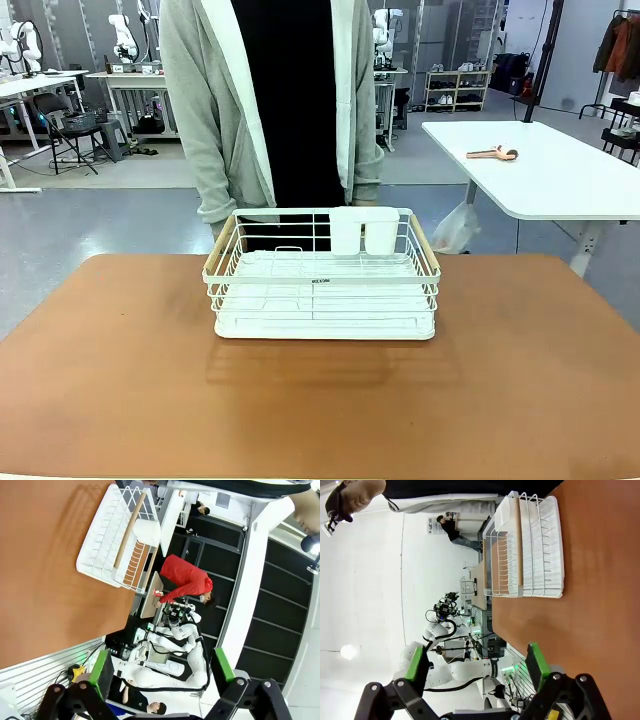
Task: Clean the table.
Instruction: Pick up the Lint Roller when the human hands it over.
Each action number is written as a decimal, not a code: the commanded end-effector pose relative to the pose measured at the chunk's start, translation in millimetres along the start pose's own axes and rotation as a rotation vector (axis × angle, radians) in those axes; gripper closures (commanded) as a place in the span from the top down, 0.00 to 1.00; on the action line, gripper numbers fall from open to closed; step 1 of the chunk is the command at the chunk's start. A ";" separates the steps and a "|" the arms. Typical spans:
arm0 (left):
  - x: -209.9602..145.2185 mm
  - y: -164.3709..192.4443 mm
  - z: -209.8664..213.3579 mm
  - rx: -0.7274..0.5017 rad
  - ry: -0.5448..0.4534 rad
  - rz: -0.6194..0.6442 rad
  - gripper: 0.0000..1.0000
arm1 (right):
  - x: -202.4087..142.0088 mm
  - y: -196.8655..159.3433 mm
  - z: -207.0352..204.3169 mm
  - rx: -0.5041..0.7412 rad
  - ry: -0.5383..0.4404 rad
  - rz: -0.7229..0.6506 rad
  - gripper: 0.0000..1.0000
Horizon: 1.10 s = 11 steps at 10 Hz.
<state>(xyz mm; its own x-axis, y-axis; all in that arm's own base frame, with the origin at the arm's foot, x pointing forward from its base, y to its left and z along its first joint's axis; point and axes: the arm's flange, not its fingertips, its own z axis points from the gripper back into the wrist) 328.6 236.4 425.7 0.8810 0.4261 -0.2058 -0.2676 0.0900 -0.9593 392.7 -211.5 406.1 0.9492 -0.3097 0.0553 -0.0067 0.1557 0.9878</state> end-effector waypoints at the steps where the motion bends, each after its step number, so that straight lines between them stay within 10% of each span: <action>1: -1.1 2.7 6.0 0.000 -0.007 0.010 1.00 | -1.9 -1.3 2.3 0.004 -0.006 -0.008 1.00; 11: -1.1 2.7 6.0 0.000 -0.007 0.010 1.00 | -1.9 -1.3 2.3 0.004 -0.006 -0.008 1.00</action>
<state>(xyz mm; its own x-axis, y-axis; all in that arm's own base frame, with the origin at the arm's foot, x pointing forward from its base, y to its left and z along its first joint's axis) 326.7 240.0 423.3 0.8726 0.4392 -0.2134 -0.2806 0.0932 -0.9553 391.8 -214.0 404.1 0.9475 -0.3159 0.0501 0.0002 0.1573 0.9876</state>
